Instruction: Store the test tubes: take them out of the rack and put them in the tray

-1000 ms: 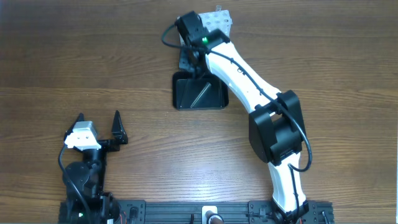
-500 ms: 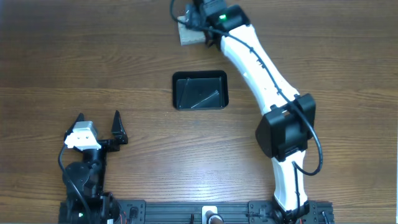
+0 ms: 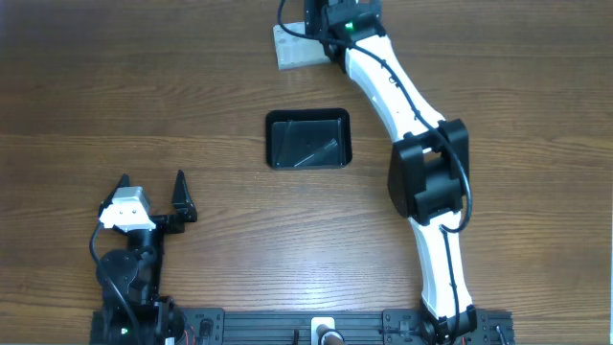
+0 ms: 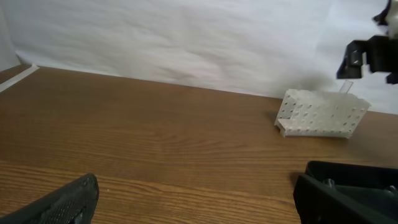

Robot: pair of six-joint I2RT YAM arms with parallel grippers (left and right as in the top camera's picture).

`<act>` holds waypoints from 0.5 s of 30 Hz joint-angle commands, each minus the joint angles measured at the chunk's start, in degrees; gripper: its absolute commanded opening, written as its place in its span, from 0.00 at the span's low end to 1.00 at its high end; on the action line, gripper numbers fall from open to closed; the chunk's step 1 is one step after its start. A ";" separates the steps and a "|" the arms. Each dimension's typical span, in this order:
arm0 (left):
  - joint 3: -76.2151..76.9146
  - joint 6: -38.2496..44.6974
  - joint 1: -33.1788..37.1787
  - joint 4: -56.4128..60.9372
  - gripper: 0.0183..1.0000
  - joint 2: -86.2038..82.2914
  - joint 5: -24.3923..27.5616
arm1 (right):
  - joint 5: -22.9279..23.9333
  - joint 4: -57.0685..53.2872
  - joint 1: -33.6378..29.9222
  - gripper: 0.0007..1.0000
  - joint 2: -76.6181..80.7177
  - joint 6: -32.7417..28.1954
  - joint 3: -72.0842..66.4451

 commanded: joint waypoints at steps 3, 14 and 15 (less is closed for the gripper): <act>-0.24 0.87 0.31 -0.22 1.00 -0.35 0.74 | 0.96 2.10 0.59 0.99 2.14 -1.05 0.90; -0.24 0.87 0.31 -0.22 1.00 -0.35 0.74 | 0.98 4.50 0.59 0.96 3.80 -1.07 0.90; -0.24 0.87 0.31 -0.22 1.00 -0.35 0.74 | 0.98 4.96 0.57 0.96 3.91 -1.07 0.87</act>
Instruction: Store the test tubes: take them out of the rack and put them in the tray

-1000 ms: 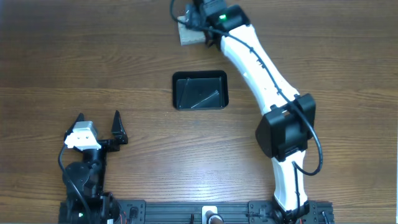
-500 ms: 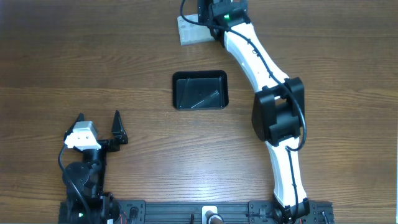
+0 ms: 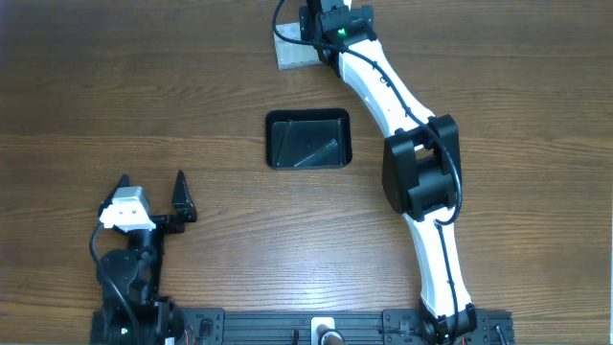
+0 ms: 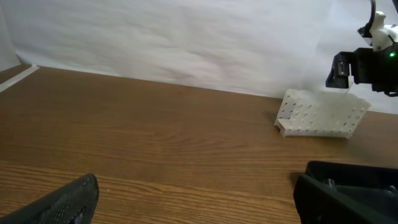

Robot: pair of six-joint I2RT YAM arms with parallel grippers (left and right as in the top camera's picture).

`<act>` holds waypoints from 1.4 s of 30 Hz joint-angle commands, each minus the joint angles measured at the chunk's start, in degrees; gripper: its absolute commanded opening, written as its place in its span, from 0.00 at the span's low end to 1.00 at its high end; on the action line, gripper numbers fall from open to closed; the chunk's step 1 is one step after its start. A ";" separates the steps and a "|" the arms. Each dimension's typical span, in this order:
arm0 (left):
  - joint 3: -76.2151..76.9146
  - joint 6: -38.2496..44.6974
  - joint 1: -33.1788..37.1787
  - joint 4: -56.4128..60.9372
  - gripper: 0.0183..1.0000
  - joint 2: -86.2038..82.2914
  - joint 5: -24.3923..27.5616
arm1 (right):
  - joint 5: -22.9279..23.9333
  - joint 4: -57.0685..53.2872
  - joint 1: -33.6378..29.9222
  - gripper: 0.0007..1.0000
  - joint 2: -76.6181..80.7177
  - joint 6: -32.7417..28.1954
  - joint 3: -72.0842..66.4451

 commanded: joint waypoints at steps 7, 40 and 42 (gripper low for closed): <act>-0.24 0.85 0.31 -0.22 1.00 -0.35 0.76 | 0.94 3.08 0.28 0.95 2.16 -2.71 0.90; -0.24 0.85 0.31 -0.22 1.00 -0.35 0.76 | 0.98 4.63 0.68 0.11 2.27 -5.99 1.07; -0.24 0.85 0.31 -0.22 1.00 -0.35 0.76 | 0.96 4.63 0.70 0.10 1.42 -5.99 1.14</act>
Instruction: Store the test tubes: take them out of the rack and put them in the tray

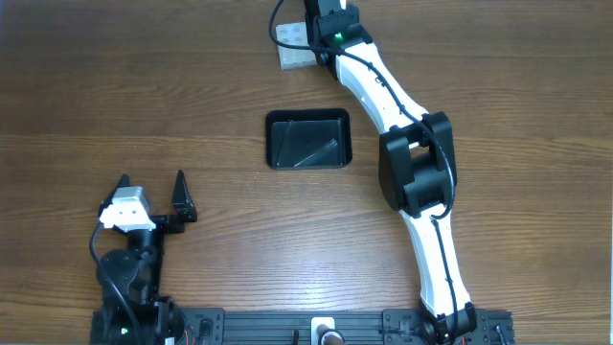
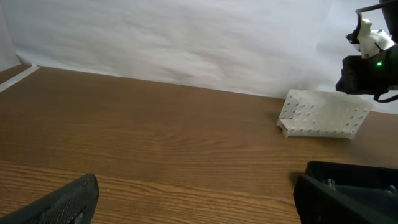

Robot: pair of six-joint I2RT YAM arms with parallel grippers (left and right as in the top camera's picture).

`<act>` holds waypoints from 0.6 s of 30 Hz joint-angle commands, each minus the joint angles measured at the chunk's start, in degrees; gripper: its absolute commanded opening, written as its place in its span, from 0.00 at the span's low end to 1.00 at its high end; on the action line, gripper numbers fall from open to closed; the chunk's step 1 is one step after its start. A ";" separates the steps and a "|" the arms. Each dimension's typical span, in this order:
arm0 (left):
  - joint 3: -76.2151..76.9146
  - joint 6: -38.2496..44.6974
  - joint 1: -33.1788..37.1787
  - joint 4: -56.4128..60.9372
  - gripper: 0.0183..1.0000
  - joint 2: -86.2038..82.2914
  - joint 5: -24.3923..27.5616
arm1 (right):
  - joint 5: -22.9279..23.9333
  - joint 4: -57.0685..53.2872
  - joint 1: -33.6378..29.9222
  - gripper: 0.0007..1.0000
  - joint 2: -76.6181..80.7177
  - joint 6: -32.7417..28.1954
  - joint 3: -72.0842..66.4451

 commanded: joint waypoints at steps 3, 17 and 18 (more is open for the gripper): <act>-0.24 0.85 0.31 -0.22 1.00 -0.35 0.76 | 0.59 0.04 0.55 0.10 -3.13 -0.09 1.14; -0.24 0.87 0.31 -0.22 1.00 -0.35 0.76 | 0.57 -2.56 2.47 0.07 -15.50 0.44 1.14; -0.24 0.85 0.31 -0.22 1.00 -0.35 0.76 | 0.55 -3.82 2.73 0.07 -16.31 1.29 1.14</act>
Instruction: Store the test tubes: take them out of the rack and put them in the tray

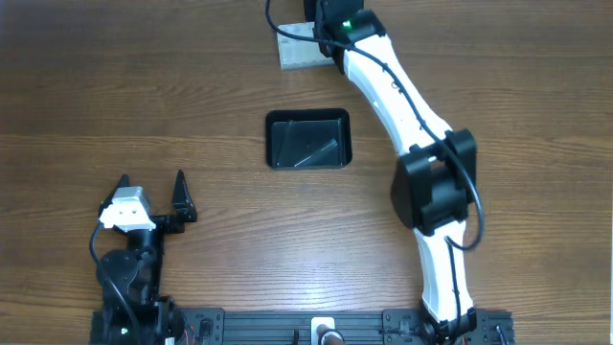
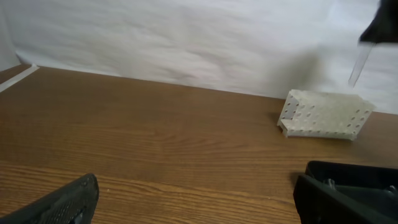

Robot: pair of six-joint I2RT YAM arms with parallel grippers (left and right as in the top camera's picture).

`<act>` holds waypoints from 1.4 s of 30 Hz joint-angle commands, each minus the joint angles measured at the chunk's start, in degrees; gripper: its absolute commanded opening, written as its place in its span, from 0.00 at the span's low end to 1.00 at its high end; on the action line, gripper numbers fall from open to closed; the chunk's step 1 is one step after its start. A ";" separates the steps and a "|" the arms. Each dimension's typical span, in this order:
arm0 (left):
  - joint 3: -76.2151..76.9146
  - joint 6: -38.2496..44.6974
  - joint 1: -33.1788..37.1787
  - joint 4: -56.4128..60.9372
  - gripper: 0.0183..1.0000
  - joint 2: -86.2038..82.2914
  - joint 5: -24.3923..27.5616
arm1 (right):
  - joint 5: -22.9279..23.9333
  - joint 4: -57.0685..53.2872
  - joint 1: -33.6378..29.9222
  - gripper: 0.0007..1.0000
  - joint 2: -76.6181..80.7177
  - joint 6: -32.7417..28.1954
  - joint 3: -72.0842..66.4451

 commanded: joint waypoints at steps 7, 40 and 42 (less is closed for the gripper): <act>-0.24 0.85 0.31 -0.22 1.00 -0.35 0.76 | -2.99 -16.96 3.39 0.05 -8.79 11.69 1.07; -0.24 0.85 0.31 -0.22 1.00 -0.35 0.76 | -24.13 -48.28 8.37 0.04 2.95 27.17 0.70; -0.24 0.85 0.31 -0.22 1.00 -0.35 0.76 | -24.13 -47.93 8.28 0.04 3.69 27.15 0.70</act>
